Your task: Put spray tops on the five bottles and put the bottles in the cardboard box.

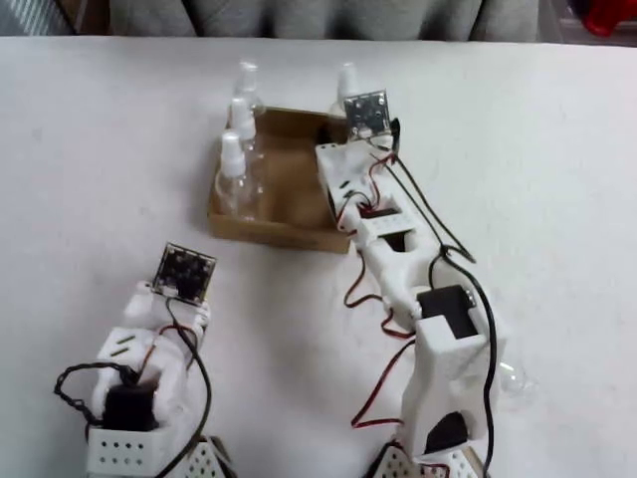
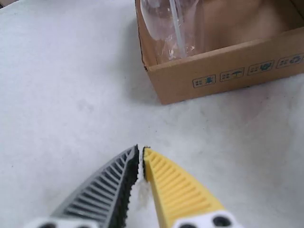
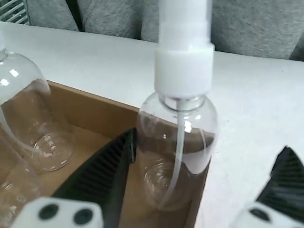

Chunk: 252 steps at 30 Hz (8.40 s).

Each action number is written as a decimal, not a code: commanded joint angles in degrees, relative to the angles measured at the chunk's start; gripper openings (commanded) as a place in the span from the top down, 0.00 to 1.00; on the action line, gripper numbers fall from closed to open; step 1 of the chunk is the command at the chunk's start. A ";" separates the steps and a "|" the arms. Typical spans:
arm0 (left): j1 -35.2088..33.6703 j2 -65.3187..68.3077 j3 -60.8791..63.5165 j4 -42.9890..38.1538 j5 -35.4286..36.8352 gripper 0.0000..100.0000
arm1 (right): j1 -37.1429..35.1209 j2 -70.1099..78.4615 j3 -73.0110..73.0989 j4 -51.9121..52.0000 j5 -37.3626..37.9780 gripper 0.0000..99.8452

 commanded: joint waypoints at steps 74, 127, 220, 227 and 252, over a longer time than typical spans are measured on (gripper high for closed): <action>0.40 -0.31 -0.09 -1.93 -0.79 0.98 | -3.30 -26.33 18.55 -0.13 -3.25 0.62; -11.30 -0.31 -2.29 -3.16 7.82 0.98 | 71.43 -79.25 35.87 86.02 56.35 0.87; -7.87 68.35 -33.05 -12.84 17.23 0.98 | 68.26 -72.84 29.71 100.88 53.98 0.97; -7.87 68.44 -33.41 -12.92 17.23 0.98 | 70.99 -75.47 35.78 100.53 58.46 0.97; -9.10 68.44 -32.88 -15.21 17.14 0.98 | 65.63 -74.68 44.66 82.51 47.65 0.97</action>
